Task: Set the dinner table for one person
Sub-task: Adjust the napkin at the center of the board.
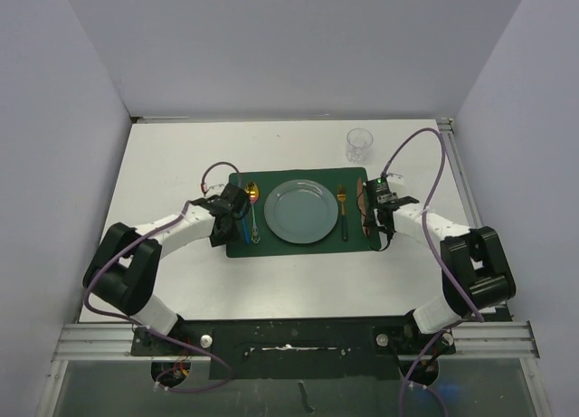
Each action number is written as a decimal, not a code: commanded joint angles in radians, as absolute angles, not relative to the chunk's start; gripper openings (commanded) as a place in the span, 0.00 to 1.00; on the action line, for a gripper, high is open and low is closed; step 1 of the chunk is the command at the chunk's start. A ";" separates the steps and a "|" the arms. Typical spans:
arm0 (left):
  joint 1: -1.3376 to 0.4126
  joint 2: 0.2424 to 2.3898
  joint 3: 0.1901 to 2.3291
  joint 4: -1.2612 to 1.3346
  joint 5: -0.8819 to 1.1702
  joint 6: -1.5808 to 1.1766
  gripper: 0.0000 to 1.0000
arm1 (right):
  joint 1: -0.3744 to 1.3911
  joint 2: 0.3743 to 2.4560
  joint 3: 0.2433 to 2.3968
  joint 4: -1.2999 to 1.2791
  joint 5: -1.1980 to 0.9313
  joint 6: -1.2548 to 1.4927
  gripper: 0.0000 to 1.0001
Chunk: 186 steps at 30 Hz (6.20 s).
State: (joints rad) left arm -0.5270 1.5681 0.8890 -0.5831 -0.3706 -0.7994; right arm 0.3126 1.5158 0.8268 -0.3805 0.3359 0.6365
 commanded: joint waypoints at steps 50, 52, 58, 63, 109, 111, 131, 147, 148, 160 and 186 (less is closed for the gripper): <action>-0.505 1.781 0.934 -0.497 -0.321 -0.735 0.00 | 0.317 1.394 0.687 -0.366 0.255 0.731 0.02; -0.505 1.790 0.944 -0.496 -0.319 -0.732 0.00 | 0.321 1.381 0.673 -0.368 0.255 0.743 0.02; -0.506 1.800 0.961 -0.491 -0.309 -0.725 0.00 | 0.323 1.355 0.622 -0.362 0.249 0.773 0.02; -0.506 1.799 0.960 -0.489 -0.307 -0.723 0.00 | 0.325 1.363 0.617 -0.362 0.250 0.775 0.02; -0.394 1.609 0.859 -0.431 -0.420 -0.808 0.17 | 0.260 1.599 0.924 -0.339 0.382 0.584 0.28; -0.393 1.625 0.861 -0.422 -0.416 -0.808 0.17 | 0.251 1.588 0.929 -0.344 0.389 0.578 0.28; -0.385 1.664 0.905 -0.411 -0.410 -0.787 0.17 | 0.178 1.668 0.930 -0.299 0.309 0.543 0.28; -0.379 1.658 0.899 -0.402 -0.400 -0.781 0.17 | 0.185 1.549 0.780 -0.290 0.231 0.607 0.28; -0.379 1.658 0.898 -0.401 -0.398 -0.780 0.17 | 0.186 1.542 0.775 -0.292 0.228 0.610 0.28; -0.379 1.659 0.866 -0.371 -0.378 -0.778 0.17 | 0.223 1.484 0.755 -0.333 0.246 0.637 0.28; -0.350 1.632 0.853 -0.360 -0.371 -0.751 0.15 | 0.333 1.511 0.709 -0.350 0.286 0.727 0.13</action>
State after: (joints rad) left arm -0.3676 1.6466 0.8742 -0.3450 -0.3759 -0.7738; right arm 0.2901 1.5070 0.7357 -0.3202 0.3115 0.6880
